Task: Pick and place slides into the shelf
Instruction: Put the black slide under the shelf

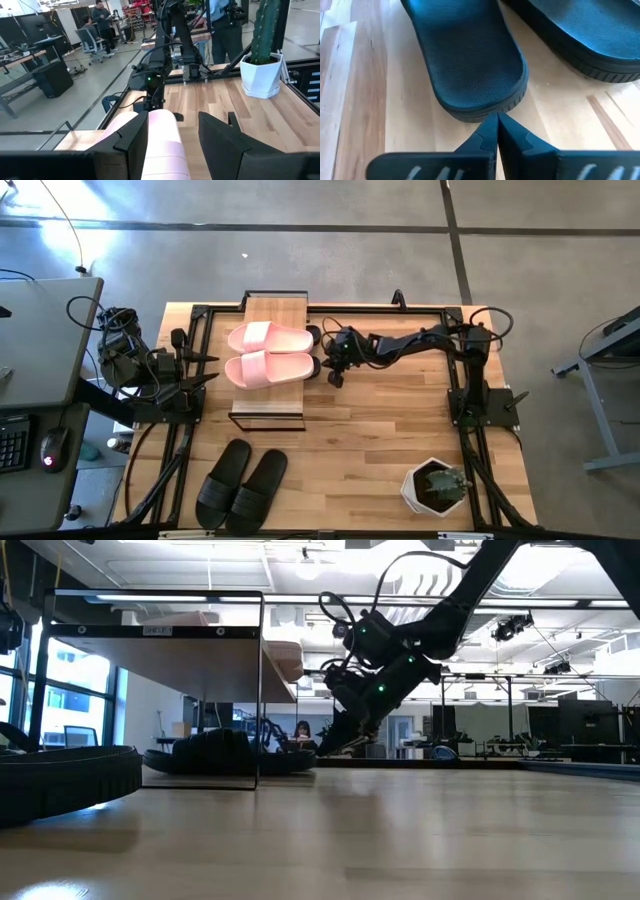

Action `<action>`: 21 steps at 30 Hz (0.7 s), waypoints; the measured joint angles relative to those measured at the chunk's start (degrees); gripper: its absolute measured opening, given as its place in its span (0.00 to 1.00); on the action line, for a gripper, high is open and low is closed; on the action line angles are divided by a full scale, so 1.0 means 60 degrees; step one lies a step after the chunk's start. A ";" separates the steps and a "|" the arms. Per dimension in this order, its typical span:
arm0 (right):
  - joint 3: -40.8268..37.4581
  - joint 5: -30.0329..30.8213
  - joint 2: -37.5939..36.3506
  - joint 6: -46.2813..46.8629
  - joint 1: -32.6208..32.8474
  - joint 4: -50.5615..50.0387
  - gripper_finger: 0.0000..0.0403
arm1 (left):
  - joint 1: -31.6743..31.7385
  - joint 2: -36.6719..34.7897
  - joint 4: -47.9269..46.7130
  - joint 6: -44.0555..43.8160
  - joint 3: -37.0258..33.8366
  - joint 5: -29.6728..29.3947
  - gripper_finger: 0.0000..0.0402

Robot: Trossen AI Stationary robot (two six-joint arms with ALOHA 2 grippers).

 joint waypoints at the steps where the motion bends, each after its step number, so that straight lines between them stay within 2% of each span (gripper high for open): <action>1: 0.0000 0.0010 0.0000 -0.0020 -0.0025 0.0006 0.00 | 0.0000 0.0000 -0.0003 0.0000 0.0000 0.0000 0.39; 7: 0.0000 -0.0219 0.0000 -0.0071 -0.0107 -0.0102 0.00 | 0.0000 0.0000 -0.0004 -0.0001 0.0000 0.0000 0.39; 11: 0.0000 -0.0241 0.0000 -0.0233 0.0341 -0.0327 0.00 | 0.0000 0.0000 -0.0004 -0.0004 0.0000 0.0000 0.39; 18: -0.0007 0.0534 0.0000 -0.0271 0.1143 -0.0341 0.00 | 0.0000 0.0000 -0.0074 -0.0004 0.0000 0.0000 0.39; 21: -0.0105 0.0913 0.0000 -0.0086 0.1425 0.0353 0.00 | 0.0000 0.0000 -0.0173 -0.0047 0.0000 0.0105 0.39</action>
